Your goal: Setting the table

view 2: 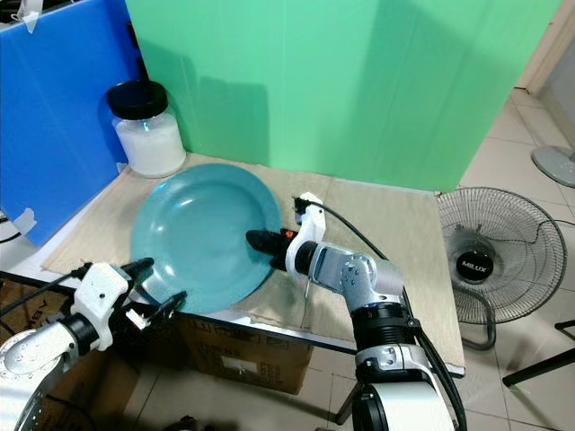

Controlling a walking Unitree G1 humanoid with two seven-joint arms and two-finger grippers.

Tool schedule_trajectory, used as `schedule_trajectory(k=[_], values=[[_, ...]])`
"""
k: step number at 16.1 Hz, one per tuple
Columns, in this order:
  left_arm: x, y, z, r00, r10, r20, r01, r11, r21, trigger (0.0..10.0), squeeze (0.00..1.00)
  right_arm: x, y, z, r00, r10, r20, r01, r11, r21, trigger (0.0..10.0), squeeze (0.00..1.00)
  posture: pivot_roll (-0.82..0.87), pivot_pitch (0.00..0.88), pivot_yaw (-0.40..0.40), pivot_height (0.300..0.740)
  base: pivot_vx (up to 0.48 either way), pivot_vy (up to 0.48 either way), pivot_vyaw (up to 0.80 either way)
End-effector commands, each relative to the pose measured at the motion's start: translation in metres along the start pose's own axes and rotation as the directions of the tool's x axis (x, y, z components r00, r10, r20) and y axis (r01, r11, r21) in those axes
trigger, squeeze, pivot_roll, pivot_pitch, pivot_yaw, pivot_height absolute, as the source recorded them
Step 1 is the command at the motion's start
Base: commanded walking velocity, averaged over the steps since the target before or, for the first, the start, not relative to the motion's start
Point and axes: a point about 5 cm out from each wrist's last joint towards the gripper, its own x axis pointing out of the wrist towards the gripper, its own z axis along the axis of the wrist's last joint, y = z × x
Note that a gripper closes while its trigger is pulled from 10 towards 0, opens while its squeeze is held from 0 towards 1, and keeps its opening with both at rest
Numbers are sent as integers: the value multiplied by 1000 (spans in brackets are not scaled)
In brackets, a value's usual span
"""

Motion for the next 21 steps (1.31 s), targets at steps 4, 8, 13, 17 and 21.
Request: schedule_trajectory(k=[4, 8, 13, 17, 21], values=[[-8, -4, 54, 984, 41, 176, -40, 999, -10, 10000, 0, -11, 3, 16, 997, 0, 72, -1, 1000, 13, 0, 0, 4, 0, 13, 740, 0, 0, 0], [-24, -20, 84, 960, 103, 262, -98, 995, -34, 10000, 0, -43, 16, 44, 968, -8, 251, 21, 999, -47, 0, 0, -9, 0, 19, 740, 0, 0, 0], [-20, -22, 76, 904, 403, 142, -395, 915, -79, 10000, 0, -121, 26, 69, 793, -90, 602, 259, 945, -200, 10000, 0, -55, 0, 34, 740, 0, 0, -183], [-19, -21, 83, 838, 520, 165, -515, 854, -74, 10000, 0, -140, 34, 34, 763, -131, 633, 331, 920, -210, 10000, 0, -84, 0, 45, 740, 0, 0, -791], [-13, -29, 80, 854, 497, 156, -499, 866, -29, 10000, 0, -144, 28, 13, 758, -173, 629, 364, 912, -188, 10000, 0, -91, 0, 53, 740, 0, 0, -800]])
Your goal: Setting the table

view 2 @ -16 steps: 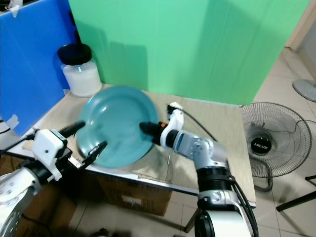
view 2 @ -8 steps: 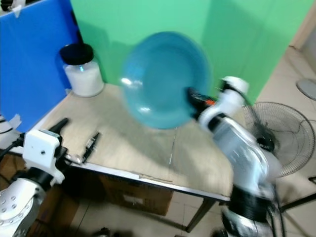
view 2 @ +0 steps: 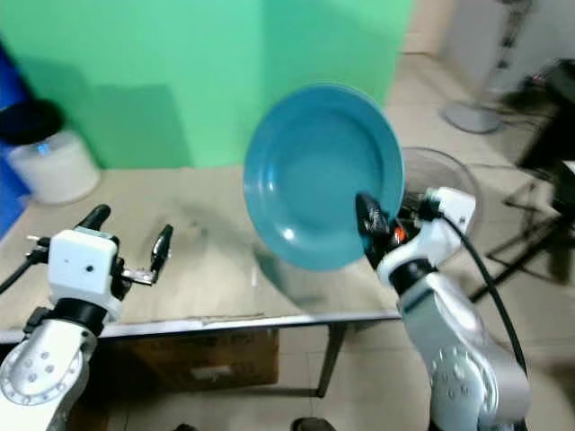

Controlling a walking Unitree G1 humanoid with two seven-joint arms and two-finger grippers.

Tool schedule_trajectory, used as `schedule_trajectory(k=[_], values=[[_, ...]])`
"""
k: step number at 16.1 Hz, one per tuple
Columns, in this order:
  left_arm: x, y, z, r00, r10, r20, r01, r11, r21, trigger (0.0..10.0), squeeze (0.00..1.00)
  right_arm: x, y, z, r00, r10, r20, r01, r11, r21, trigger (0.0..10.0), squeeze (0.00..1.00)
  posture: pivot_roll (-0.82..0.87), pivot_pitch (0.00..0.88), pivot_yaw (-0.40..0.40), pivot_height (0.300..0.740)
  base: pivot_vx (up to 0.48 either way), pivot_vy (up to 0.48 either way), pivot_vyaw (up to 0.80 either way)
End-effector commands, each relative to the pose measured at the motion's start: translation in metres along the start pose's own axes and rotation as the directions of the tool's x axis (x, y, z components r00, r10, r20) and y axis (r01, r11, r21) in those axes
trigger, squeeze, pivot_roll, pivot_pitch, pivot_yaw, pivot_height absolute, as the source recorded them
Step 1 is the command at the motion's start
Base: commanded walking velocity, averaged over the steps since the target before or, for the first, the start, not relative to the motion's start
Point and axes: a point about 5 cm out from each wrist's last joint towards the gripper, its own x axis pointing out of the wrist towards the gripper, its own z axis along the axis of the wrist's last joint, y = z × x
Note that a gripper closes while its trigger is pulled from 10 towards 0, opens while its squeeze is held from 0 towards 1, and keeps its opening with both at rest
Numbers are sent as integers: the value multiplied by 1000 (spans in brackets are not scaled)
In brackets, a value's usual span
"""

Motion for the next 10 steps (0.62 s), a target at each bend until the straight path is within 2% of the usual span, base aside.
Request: schedule_trajectory(k=[1, 3, 6, 10], values=[[1, -1, -4, 1000, 4, -10, -4, 1000, 21, 10000, 0, -3, 7, 5, 999, 28, 35, -27, 999, -32, 10000, 0, -96, 0, 58, 740, 0, 0, -800], [1, -2, -3, 1000, 2, -4, -2, 1000, 18, 10000, 0, -7, 8, 4, 998, 32, 48, -31, 999, -24, 10000, 0, -96, 0, 58, 740, 0, 0, -788], [-2, -6, -3, 1000, -3, -25, 2, 999, -33, 10000, 0, -12, 7, 4, 998, 23, 57, -21, 999, -24, 10000, 0, -97, 0, 60, 740, 0, 0, -788], [-4, -1, -7, 998, 37, -57, -41, 997, -63, 10000, 0, 0, 11, 5, 998, 18, 61, -13, 996, -87, 10000, 0, -90, 0, 50, 740, 0, 0, -788]])
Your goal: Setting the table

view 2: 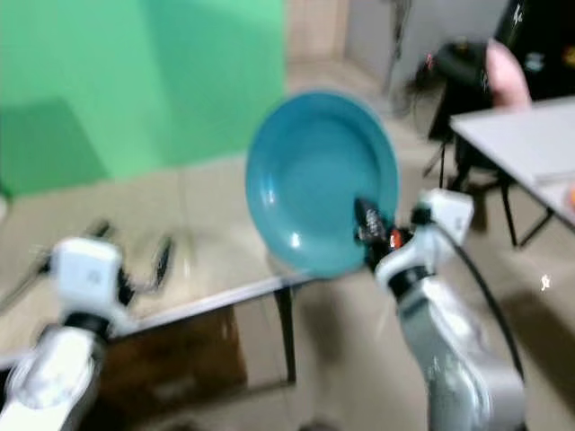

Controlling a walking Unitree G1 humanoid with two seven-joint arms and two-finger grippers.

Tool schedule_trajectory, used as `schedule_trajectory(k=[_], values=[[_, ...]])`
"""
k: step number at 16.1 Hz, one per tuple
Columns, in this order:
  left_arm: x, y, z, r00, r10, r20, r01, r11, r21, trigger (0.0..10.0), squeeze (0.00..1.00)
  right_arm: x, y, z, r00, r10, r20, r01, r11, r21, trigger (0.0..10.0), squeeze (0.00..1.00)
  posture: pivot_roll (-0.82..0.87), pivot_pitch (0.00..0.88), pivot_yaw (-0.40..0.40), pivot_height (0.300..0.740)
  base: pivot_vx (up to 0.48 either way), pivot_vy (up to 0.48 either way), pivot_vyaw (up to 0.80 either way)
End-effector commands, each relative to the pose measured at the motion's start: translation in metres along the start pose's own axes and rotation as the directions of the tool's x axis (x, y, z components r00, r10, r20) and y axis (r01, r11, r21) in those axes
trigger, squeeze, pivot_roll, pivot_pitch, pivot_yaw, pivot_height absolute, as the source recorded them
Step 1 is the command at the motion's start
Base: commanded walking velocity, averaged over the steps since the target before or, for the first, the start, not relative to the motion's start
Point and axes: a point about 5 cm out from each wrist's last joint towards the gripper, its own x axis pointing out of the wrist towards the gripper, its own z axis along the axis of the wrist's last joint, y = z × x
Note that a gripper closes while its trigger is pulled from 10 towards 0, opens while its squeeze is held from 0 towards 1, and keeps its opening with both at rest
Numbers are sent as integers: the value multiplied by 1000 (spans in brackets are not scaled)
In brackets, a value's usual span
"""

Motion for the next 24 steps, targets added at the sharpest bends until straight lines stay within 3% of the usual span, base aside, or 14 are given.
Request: schedule_trajectory(k=[1, 5, 8, 10, 15, 24], values=[[0, 10, 7, 999, 43, 29, -43, 999, 7, 10000, 0, 4, 9, 7, 998, 38, 45, -38, 999, -4, 10000, 0, -87, 0, 45, 740, 0, 0, -788], [-3, 15, 8, 996, 87, 12, -86, 996, -23, 10000, 0, 6, 7, 8, 998, 14, 54, -14, 1000, -15, 10000, 0, -79, 0, 34, 740, 0, 0, -788], [0, 13, 10, 996, 78, 50, -80, 996, 26, 10000, 0, 7, 1, 9, 996, -44, 79, 46, 999, -17, 10000, 0, -88, 0, 39, 740, 0, 0, -788], [2, 11, 10, 995, 85, 59, -86, 996, 14, 10000, 0, 6, -2, 9, 992, -84, 91, 85, 996, -8, 10000, 0, -93, 0, 40, 740, 0, 0, -788], [1, 7, 11, 997, 33, 69, -32, 999, -17, 10000, 0, 4, -5, 8, 991, -109, 82, 111, 994, -21, 10000, 0, -104, 0, 41, 740, 0, 0, -788], [1, -1, 9, 997, -31, 74, 31, 1000, -2, 10000, 0, -1, -14, 8, 984, -160, 81, 163, 986, -31, 10000, 0, -121, 0, 37, 740, 29, 0, -788]])
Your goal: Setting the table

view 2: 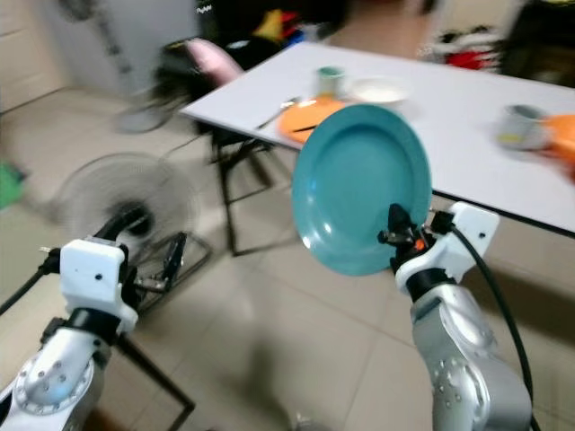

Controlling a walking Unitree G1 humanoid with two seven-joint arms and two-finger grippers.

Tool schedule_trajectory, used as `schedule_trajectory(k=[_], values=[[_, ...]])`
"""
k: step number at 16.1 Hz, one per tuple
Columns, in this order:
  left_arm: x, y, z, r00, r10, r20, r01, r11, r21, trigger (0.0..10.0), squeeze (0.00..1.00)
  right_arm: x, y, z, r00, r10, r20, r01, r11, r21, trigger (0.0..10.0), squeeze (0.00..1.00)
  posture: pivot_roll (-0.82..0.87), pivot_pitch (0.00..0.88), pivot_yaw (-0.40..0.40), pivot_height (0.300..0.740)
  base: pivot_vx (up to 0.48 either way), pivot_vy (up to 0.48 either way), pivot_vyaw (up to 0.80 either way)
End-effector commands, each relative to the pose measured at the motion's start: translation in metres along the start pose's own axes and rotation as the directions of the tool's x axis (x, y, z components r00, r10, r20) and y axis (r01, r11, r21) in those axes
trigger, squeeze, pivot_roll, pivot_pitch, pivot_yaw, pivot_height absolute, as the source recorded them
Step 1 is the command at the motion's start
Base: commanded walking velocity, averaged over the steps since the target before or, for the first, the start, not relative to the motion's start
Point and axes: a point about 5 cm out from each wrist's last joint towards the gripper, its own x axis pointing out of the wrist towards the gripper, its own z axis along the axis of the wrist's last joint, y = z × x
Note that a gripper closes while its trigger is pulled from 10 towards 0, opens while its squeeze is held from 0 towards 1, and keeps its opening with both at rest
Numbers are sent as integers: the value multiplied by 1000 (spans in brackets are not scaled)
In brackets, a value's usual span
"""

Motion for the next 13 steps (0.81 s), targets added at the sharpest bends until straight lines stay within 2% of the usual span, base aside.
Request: schedule_trajectory(k=[1, 10, 13], values=[[3, 1, 2, 1000, -7, 11, 7, 1000, 3, 10000, 0, -1, 3, 6, 999, 14, 33, -14, 1000, -1, 10000, 0, -122, 0, 37, 740, 292, 0, -788], [10, 3, 3, 1000, -12, 27, 12, 1000, 1, 10000, 0, 11, 9, 12, 999, 42, 16, -43, 999, 22, 10000, 0, -125, 0, 34, 740, 359, 0, -788], [12, 3, 3, 999, -14, 31, 14, 1000, 2, 10000, 0, 21, 20, 12, 989, 141, -30, -141, 990, 27, 10000, 0, -126, 0, 32, 740, 394, 0, 0]])
